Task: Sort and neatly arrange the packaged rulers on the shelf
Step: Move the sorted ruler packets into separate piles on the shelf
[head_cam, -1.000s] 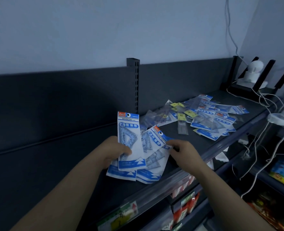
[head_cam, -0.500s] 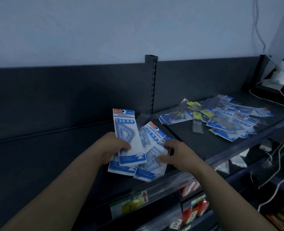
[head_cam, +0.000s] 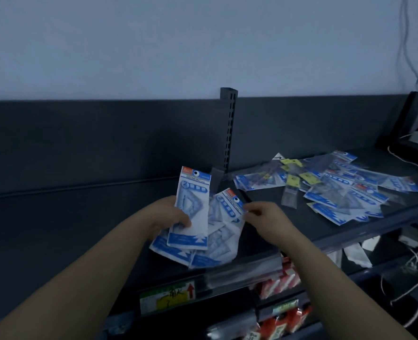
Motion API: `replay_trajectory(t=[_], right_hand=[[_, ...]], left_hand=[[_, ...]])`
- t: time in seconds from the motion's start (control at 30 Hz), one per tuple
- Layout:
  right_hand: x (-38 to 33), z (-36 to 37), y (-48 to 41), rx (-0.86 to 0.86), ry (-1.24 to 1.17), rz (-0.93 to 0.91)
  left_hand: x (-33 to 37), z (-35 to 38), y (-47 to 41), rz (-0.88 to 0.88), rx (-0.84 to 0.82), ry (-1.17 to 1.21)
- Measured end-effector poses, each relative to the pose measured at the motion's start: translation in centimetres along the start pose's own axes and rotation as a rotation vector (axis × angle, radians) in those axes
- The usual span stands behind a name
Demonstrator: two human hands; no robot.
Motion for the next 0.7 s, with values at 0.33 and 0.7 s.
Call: replay_trajectory(t=[0.33, 0.7], right_hand=[[-1.8, 1.4, -6.2, 0.010, -0.107, 0.076], [0.0, -0.8, -10.7, 0.512, -0.498, 0.242]], left_hand=[[0.7, -2.5, -1.2, -0.048, -0.212, -0.124], [0.3, -3.3, -2.8, -0.031, -0.315, -0.149]])
Point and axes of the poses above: each hand's wrist, its own y-axis away from the middle knuckle, its own z-axis out of the palm, x = y × z, the point moved 1 cm from there along -y, towards the middle knuckle
